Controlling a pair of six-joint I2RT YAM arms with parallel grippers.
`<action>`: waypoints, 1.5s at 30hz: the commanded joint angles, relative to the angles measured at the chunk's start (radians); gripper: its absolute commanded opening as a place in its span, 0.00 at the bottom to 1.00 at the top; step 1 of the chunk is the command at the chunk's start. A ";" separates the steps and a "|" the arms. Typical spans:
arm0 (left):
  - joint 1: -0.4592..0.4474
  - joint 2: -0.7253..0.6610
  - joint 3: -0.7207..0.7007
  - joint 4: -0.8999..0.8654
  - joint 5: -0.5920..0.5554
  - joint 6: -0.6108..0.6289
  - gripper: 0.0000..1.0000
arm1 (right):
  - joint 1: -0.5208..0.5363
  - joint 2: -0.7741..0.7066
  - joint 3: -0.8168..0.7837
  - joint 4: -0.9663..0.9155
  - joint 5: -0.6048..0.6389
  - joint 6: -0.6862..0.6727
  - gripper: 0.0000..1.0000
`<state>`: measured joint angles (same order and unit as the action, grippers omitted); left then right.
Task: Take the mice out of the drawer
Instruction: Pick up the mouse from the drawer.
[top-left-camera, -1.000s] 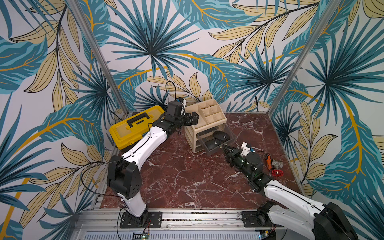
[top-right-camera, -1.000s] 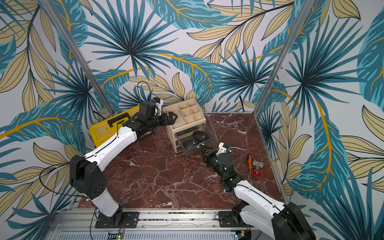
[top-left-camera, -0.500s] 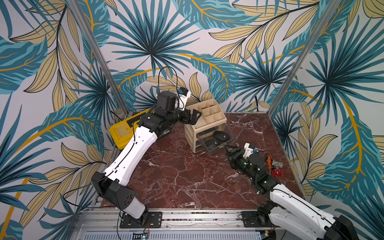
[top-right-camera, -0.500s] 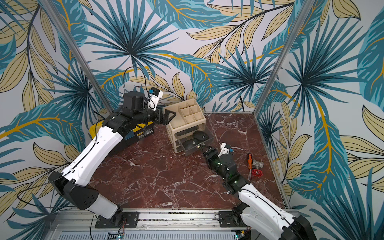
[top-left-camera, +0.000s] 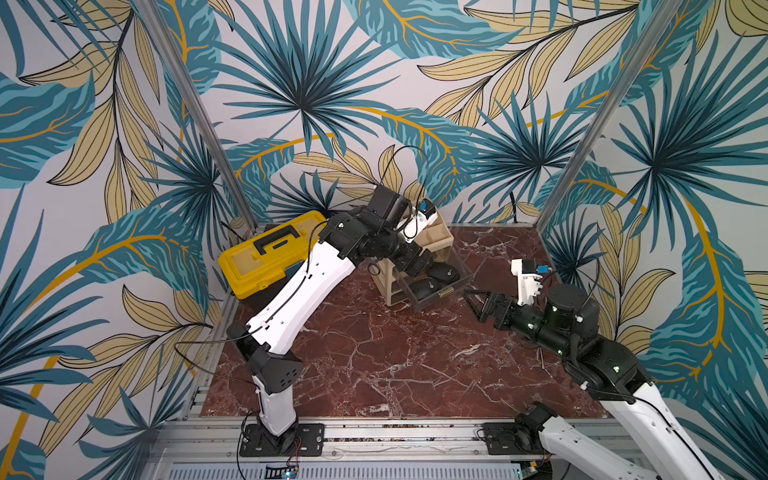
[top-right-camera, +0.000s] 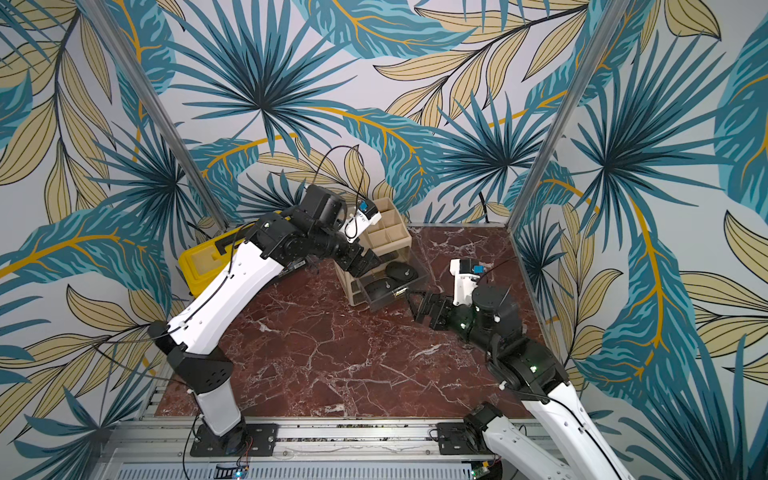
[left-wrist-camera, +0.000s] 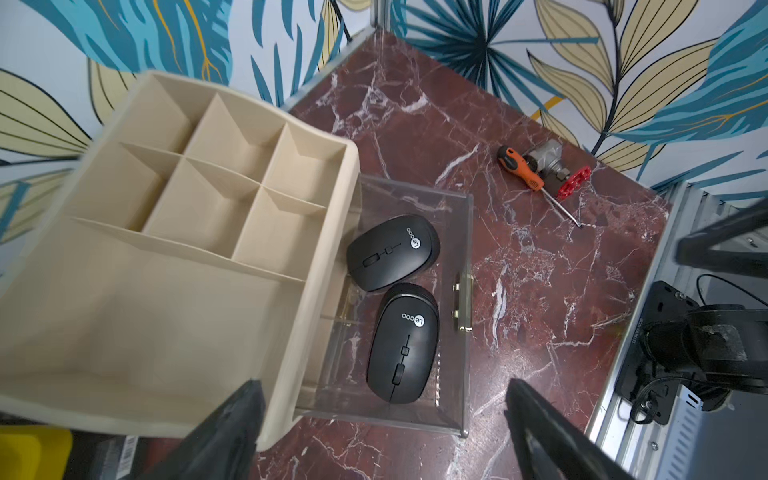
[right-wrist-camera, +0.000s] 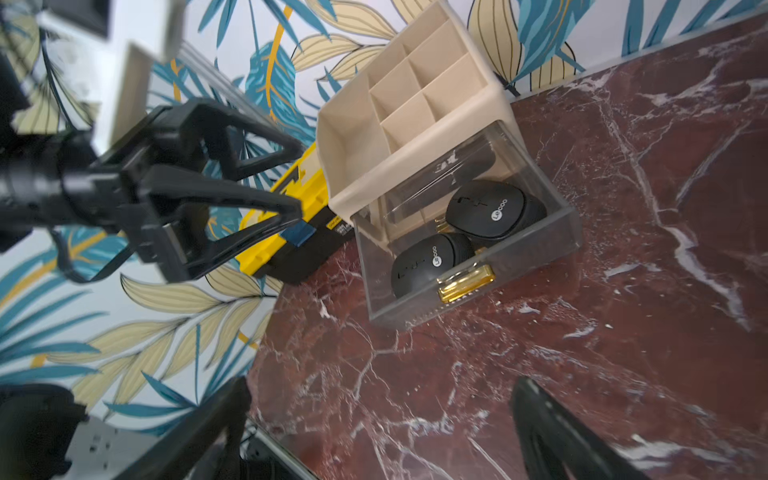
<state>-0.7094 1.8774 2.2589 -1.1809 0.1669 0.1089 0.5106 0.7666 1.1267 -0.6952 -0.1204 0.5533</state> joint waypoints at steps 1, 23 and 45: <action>-0.017 0.061 0.113 -0.122 -0.066 0.038 0.85 | -0.001 0.031 0.088 -0.273 -0.089 -0.178 1.00; -0.046 0.265 0.191 -0.193 -0.014 0.104 0.58 | -0.001 0.032 0.288 -0.542 -0.068 -0.340 0.99; -0.048 0.339 0.192 -0.235 0.100 0.134 0.71 | -0.001 0.031 0.263 -0.535 -0.054 -0.344 0.99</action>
<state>-0.7513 2.1979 2.4058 -1.3930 0.2474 0.2325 0.5106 0.8005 1.4048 -1.2140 -0.1837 0.2234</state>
